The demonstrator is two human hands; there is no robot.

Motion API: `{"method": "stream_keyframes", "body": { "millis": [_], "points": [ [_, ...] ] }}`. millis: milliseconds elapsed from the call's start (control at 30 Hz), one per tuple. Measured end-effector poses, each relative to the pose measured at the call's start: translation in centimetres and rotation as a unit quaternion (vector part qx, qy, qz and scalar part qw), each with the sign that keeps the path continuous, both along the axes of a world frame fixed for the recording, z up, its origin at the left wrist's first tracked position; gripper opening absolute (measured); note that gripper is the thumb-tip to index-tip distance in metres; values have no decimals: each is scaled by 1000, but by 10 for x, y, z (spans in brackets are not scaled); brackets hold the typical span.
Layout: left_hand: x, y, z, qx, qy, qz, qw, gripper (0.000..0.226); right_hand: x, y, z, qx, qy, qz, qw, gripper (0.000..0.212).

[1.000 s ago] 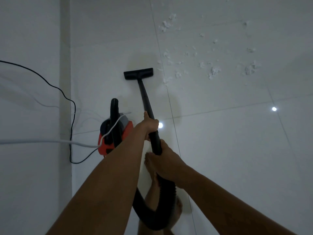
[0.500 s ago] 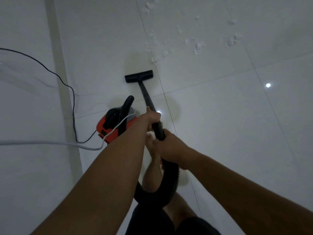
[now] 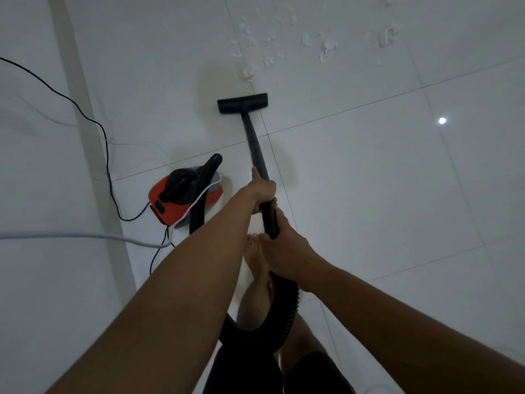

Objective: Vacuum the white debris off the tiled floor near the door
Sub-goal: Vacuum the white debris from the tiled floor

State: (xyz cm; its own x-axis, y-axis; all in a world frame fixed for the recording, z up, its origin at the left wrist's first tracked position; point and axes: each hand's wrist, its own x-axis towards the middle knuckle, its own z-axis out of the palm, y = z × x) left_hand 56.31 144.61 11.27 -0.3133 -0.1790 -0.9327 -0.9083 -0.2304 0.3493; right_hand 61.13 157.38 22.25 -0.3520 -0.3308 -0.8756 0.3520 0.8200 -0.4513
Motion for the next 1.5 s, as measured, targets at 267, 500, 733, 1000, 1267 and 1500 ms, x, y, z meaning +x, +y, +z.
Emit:
{"method": "stream_keyframes", "body": {
  "millis": [267,500,733,1000,1267,1500],
  "points": [
    [-8,8,-23,-45,27,-30,998,74,1,7,-25,-15,4,-61,998,63],
    [-13,31,-29,-17,34,21,999,77,-2,36,-22,-80,-24,-160,984,57],
    [1,45,-38,-39,39,10,998,77,12,43,-38,-51,-12,-142,988,52],
    [10,62,-46,-53,54,28,997,76,20,59,-49,-38,-18,-133,990,52],
    [12,69,-53,-42,35,-9,998,78,22,67,-60,-28,-4,-96,995,52],
    [1,59,-67,-42,39,-13,998,78,10,61,-77,-49,3,-88,995,48]
  ]
}}
